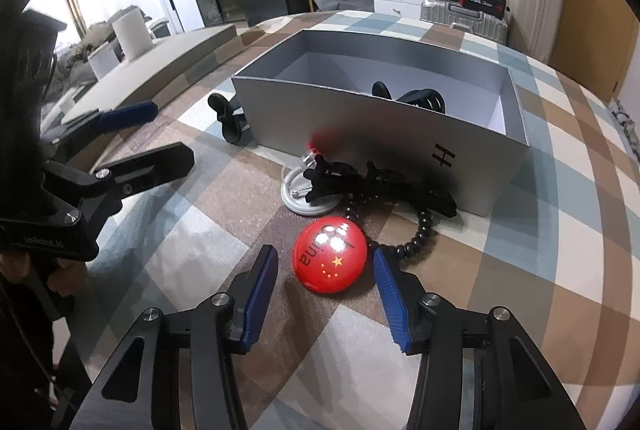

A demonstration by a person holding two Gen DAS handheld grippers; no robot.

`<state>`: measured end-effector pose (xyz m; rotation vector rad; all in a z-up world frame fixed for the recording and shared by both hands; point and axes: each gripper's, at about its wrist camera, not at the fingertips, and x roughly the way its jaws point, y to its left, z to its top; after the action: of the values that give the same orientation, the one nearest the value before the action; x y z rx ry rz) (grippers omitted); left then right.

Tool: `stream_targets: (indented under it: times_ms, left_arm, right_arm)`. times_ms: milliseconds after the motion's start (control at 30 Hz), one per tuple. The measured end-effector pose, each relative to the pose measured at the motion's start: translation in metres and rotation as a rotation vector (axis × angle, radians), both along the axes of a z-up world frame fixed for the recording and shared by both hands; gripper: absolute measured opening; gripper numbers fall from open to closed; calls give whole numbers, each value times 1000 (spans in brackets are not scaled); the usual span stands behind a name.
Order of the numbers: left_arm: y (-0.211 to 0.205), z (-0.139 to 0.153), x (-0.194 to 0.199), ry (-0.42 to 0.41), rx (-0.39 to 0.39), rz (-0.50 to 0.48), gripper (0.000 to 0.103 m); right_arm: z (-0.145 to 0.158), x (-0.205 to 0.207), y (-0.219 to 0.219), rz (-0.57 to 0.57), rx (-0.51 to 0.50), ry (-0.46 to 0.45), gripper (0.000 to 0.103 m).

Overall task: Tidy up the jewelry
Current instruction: 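Move both grippers back toward the round red badge beside the box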

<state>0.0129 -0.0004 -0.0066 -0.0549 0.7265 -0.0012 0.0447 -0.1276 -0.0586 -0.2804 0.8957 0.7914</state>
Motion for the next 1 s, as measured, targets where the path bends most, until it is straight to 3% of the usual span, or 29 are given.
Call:
stream_targets:
  times_ms: [233,833,933,1000]
  left_arm:
    - [3,0,1,0,-5,9,102]
    - [5,-1,1,6,-4,11,102]
    - [6,-2,1,8,-7,13,102]
    - [7,-2,1,7,-3,15,102]
  right_arm:
    - [-1,-9,8,72,35,23,49]
    - [-4,-9,16,33,-33,-23,51]
    - [-4,-13,20,33,-59,-59,42]
    - [-4,-15,20,44,-53,-59,42]
